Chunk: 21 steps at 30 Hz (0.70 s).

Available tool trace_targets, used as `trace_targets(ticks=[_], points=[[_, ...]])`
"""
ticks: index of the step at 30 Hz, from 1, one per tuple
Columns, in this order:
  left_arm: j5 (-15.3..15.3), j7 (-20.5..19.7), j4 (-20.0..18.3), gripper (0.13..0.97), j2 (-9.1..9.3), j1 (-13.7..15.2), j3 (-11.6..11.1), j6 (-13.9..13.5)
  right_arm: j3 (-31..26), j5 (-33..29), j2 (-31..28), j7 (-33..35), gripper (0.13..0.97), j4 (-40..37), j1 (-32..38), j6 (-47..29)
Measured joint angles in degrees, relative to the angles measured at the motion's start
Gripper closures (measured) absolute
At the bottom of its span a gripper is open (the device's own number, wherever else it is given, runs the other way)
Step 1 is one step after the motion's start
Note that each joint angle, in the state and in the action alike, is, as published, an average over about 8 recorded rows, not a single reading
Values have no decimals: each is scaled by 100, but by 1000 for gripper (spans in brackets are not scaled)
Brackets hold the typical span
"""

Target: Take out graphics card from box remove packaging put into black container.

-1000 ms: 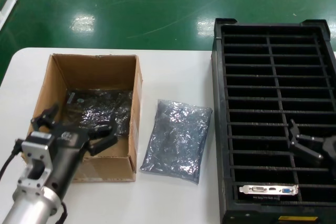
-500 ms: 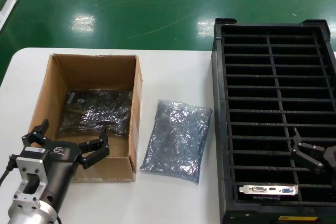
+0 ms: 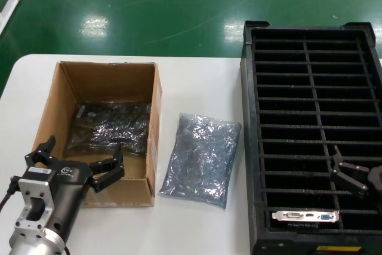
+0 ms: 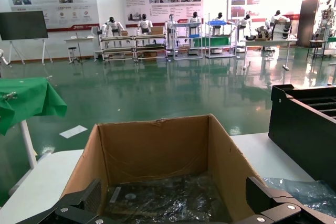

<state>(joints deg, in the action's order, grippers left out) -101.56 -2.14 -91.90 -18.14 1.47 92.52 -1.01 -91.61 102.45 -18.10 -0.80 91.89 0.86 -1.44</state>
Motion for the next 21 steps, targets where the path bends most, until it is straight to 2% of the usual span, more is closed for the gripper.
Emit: trace_targets(ticks=[21], points=[[0, 0, 0, 132, 0, 0, 0, 0, 0, 0, 0, 0, 129, 0, 0, 0]])
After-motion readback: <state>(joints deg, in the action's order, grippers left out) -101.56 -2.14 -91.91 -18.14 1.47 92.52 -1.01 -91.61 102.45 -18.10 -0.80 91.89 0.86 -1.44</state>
